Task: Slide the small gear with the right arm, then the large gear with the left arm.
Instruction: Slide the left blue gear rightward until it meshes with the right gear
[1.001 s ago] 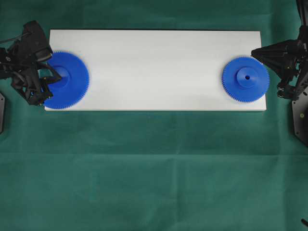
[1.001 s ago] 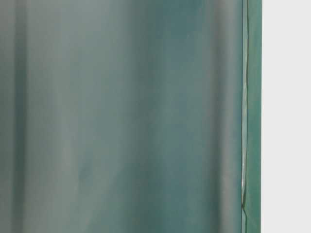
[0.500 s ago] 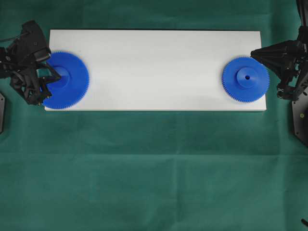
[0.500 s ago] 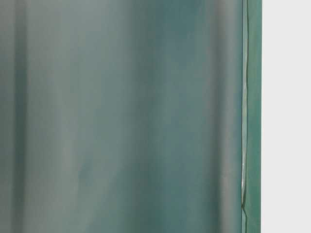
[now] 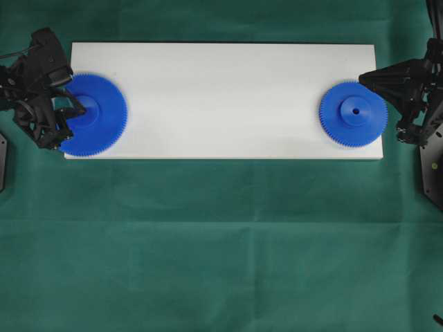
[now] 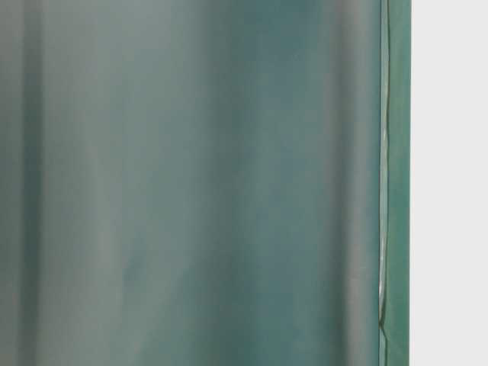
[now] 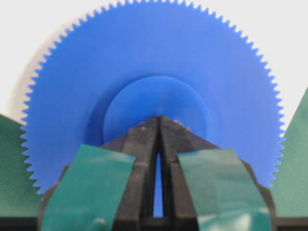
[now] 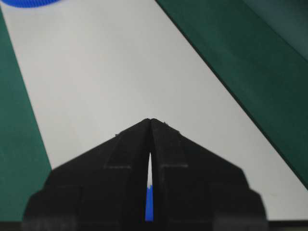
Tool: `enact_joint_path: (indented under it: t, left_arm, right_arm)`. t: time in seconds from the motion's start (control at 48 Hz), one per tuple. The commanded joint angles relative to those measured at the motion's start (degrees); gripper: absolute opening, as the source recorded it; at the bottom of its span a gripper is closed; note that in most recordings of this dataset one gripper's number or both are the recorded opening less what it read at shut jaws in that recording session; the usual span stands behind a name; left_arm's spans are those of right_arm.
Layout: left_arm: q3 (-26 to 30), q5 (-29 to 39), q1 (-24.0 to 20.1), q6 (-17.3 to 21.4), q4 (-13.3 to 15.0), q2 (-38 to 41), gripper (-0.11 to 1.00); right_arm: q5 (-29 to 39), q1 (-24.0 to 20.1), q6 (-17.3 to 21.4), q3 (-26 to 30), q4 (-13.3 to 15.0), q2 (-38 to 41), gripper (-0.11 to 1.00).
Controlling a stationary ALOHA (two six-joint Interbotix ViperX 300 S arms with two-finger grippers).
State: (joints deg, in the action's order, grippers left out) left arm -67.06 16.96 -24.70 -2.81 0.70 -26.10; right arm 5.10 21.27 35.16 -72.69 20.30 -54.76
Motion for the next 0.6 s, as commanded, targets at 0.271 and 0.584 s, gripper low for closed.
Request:
enact_joint_path:
  t: [0.271, 0.584]
  left_arm:
    - [0.18, -4.13, -0.44, -0.26, -0.09, 1.67, 0.00]
    - [8.96, -12.04, 3.25, -0.26, 0.00, 18.81, 0.00]
  right_arm:
    - [-0.53, -0.18, -0.09, 1.05, 0.09, 0.35, 0.50]
    - [-0.53, -0.35, -0.09, 1.14, 0.09, 0.44, 0.50]
